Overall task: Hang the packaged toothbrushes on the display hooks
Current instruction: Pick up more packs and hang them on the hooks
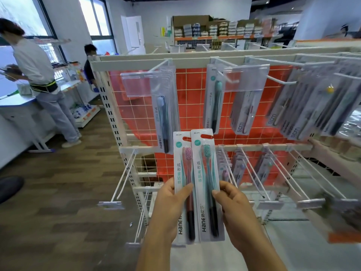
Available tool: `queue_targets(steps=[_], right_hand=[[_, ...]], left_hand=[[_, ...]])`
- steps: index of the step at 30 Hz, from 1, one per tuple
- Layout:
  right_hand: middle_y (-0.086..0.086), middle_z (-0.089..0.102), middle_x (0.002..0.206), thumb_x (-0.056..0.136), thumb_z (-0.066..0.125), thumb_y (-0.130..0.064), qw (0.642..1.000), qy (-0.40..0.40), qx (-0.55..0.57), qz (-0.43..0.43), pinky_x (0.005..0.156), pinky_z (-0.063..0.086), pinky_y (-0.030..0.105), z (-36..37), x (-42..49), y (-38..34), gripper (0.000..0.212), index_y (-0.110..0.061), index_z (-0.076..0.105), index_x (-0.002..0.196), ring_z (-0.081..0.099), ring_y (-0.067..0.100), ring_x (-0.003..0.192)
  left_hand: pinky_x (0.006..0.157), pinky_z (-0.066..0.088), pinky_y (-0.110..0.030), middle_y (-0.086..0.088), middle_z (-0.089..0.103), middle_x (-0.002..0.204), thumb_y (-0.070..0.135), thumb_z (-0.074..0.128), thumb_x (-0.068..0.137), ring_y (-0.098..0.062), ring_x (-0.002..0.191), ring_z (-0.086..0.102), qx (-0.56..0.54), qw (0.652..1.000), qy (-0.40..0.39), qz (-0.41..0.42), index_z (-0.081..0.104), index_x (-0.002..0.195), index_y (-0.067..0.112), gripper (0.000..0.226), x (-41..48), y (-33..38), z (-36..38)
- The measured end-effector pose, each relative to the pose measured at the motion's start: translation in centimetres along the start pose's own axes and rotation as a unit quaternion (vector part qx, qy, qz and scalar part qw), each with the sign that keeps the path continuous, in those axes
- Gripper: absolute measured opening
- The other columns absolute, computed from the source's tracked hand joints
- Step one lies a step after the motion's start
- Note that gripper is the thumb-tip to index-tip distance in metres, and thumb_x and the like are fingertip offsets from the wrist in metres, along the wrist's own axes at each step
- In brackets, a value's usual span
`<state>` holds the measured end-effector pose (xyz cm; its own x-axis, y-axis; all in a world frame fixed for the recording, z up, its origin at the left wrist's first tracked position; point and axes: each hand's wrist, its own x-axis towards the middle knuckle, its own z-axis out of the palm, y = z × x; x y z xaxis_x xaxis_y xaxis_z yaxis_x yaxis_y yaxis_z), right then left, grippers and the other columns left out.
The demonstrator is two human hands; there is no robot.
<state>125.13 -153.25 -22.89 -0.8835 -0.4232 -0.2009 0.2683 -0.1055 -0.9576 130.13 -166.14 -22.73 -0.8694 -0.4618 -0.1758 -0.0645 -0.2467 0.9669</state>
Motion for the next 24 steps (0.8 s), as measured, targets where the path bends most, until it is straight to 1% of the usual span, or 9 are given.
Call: queue_targets(steps=[4,10,17,21,24], right_hand=[[0.004,0.076,0.091,0.099,0.046,-0.006,1.000,0.001,-0.003,0.010,0.076,0.057,0.031,0.4,0.3,0.2,0.022,-0.014,0.066,0.103,0.072,0.018,0.087],[0.004,0.075,0.093,0.101,0.044,-0.009,1.000,0.010,0.009,0.011,0.081,0.057,0.036,0.7,0.8,-0.1,0.023,-0.015,0.066,0.105,0.072,0.020,0.089],[0.004,0.075,0.095,0.102,0.041,-0.010,0.999,0.018,0.032,-0.005,0.077,0.057,0.033,0.0,1.3,-0.9,0.027,-0.016,0.067,0.104,0.071,0.020,0.090],[0.002,0.075,0.092,0.102,0.042,-0.013,0.999,0.025,0.035,-0.016,0.069,0.056,0.028,-0.6,1.6,-1.4,0.026,-0.018,0.068,0.101,0.072,0.016,0.085],[0.003,0.075,0.092,0.101,0.044,-0.014,0.998,0.031,0.049,-0.034,0.071,0.058,0.030,-0.9,2.0,-1.8,0.023,-0.017,0.067,0.099,0.072,0.017,0.087]], left_hand=[[0.091,0.055,-0.051,-0.010,0.075,0.101,0.006,0.062,0.091,-0.028,0.095,0.072,-0.006,1.000,0.013,-0.003,0.065,0.110,0.009,0.019,0.3,-0.2,-0.4],[0.093,0.054,-0.050,-0.009,0.075,0.102,0.009,0.058,0.095,-0.028,0.097,0.071,-0.006,1.000,0.018,0.010,0.066,0.110,0.009,0.017,0.9,0.1,-0.4],[0.091,0.055,-0.050,-0.008,0.075,0.103,0.014,0.055,0.097,-0.026,0.098,0.071,0.006,1.000,-0.004,0.020,0.064,0.113,0.010,0.019,1.7,0.6,0.5],[0.092,0.054,-0.048,-0.009,0.075,0.102,0.011,0.054,0.097,-0.026,0.097,0.071,-0.003,1.000,-0.012,0.026,0.065,0.110,0.010,0.017,2.2,0.9,1.2],[0.090,0.055,-0.048,-0.009,0.075,0.103,0.011,0.053,0.098,-0.027,0.099,0.071,-0.001,0.999,-0.030,0.031,0.065,0.111,0.010,0.018,2.6,1.0,1.8]])
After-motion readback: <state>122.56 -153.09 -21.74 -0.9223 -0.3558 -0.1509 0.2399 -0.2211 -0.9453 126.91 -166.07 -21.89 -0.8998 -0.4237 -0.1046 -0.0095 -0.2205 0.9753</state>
